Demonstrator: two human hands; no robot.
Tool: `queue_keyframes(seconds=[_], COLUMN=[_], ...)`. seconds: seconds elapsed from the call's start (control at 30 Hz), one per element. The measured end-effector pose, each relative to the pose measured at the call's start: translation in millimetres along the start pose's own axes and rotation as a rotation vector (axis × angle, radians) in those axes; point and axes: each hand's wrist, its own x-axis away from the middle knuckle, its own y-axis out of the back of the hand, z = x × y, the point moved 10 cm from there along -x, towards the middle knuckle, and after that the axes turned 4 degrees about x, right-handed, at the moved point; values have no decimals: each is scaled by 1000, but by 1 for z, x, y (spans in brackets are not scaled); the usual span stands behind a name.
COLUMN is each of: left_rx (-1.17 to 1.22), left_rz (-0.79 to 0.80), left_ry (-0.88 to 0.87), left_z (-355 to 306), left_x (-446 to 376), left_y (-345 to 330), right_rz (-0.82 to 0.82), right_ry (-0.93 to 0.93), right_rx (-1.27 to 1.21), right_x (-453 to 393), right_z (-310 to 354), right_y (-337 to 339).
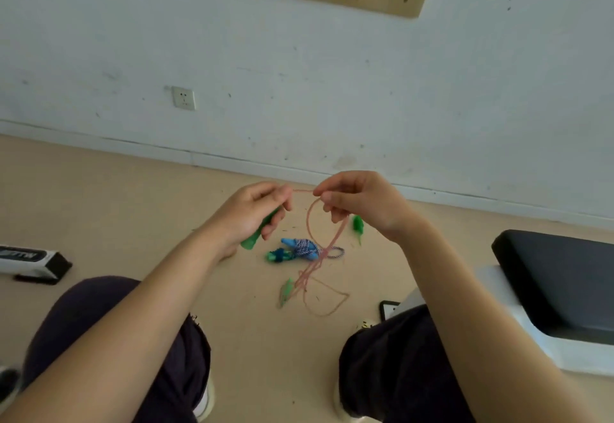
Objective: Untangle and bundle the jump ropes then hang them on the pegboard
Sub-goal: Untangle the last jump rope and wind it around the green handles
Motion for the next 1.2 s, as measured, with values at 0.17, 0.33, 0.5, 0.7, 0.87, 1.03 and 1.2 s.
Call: queue_keyframes(seconds=[0.17, 0.33, 0.5, 0.7, 0.87, 1.03, 1.2], left_rx=[94, 145, 78, 16, 486, 185, -26], left_rz=[-137, -127, 31, 87, -400, -298, 80], left_ry=[-32, 83, 198, 138, 118, 145, 271], left_z=[2, 29, 52, 56, 65, 63, 72], left_x=[4, -3, -6, -8, -10, -8, 1], left_y=[19, 17, -4, -13, 49, 40, -21], right_rz=[16, -66, -93, -64, -82, -117, -95], right_ry=[-104, -77, -55, -66, -152, -92, -73], right_rx=[146, 120, 19, 37, 170, 4, -128], right_x=[11, 11, -3, -12, -4, 1, 3], right_z=[-32, -51, -58, -71, -89, -78, -65], right_y=[-2, 5, -10, -30, -6, -1, -21])
